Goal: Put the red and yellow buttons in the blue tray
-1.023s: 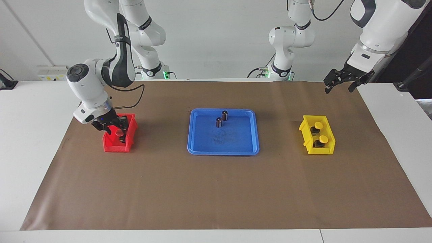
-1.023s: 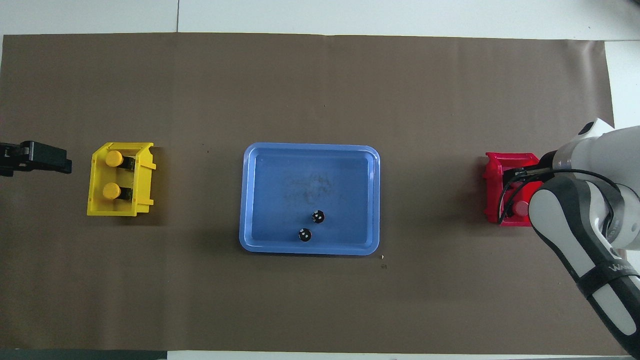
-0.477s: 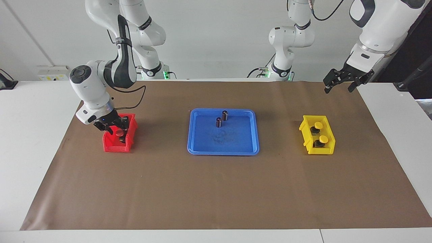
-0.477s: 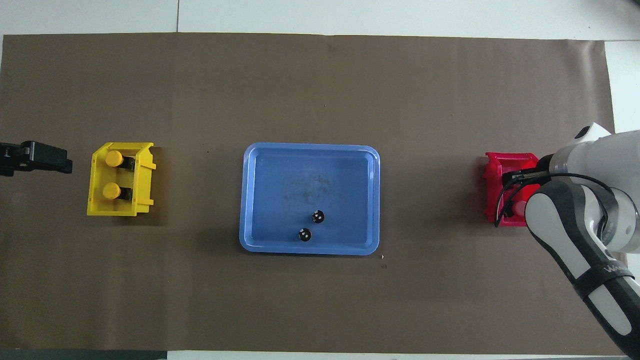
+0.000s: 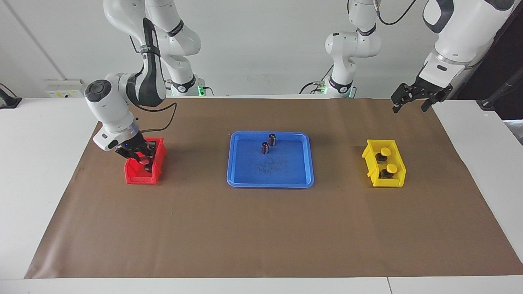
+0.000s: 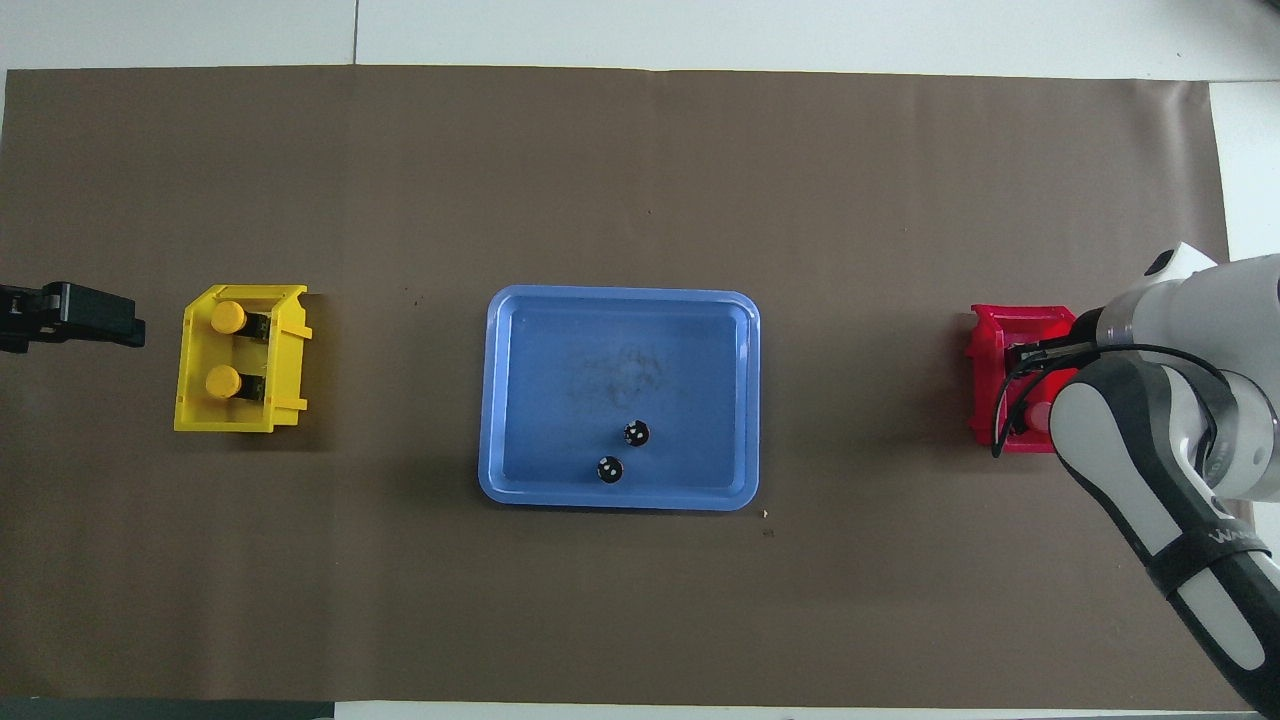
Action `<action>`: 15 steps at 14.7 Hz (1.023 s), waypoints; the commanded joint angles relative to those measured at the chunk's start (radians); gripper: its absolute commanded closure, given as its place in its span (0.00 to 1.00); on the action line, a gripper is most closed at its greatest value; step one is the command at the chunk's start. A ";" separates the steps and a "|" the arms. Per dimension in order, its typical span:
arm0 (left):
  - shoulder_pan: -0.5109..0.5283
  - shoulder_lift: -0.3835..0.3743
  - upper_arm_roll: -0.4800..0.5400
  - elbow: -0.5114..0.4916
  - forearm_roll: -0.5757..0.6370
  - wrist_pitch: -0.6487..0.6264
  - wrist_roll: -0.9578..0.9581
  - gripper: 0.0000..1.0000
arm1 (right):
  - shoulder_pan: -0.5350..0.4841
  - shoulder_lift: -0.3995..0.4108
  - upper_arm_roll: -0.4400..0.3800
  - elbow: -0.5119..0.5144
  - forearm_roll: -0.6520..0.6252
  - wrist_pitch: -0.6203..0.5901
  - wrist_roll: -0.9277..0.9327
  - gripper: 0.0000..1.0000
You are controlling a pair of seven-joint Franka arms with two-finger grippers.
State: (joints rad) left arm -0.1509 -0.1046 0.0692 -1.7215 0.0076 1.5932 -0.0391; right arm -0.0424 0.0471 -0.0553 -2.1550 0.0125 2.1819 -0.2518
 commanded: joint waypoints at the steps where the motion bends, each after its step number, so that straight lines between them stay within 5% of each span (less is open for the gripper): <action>1: -0.001 -0.024 0.001 -0.021 -0.005 -0.007 -0.008 0.00 | -0.011 0.063 0.002 0.243 -0.006 -0.236 -0.070 0.84; 4: 0.007 -0.040 0.001 -0.062 -0.005 0.025 -0.005 0.00 | 0.018 0.089 0.005 0.447 -0.032 -0.449 -0.051 0.84; 7: 0.037 -0.041 0.006 -0.173 -0.006 0.225 0.033 0.01 | 0.174 0.170 0.005 0.634 -0.032 -0.563 0.179 0.84; 11: 0.067 0.080 0.006 -0.191 -0.006 0.379 0.036 0.17 | 0.473 0.206 0.008 0.624 -0.016 -0.418 0.648 0.86; 15: 0.067 0.152 0.006 -0.243 -0.006 0.528 0.030 0.18 | 0.613 0.270 0.009 0.570 -0.014 -0.246 0.839 0.86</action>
State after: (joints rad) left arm -0.0873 0.0357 0.0768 -1.9254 0.0076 2.0412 -0.0154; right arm 0.5462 0.2817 -0.0393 -1.5686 -0.0042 1.8694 0.5345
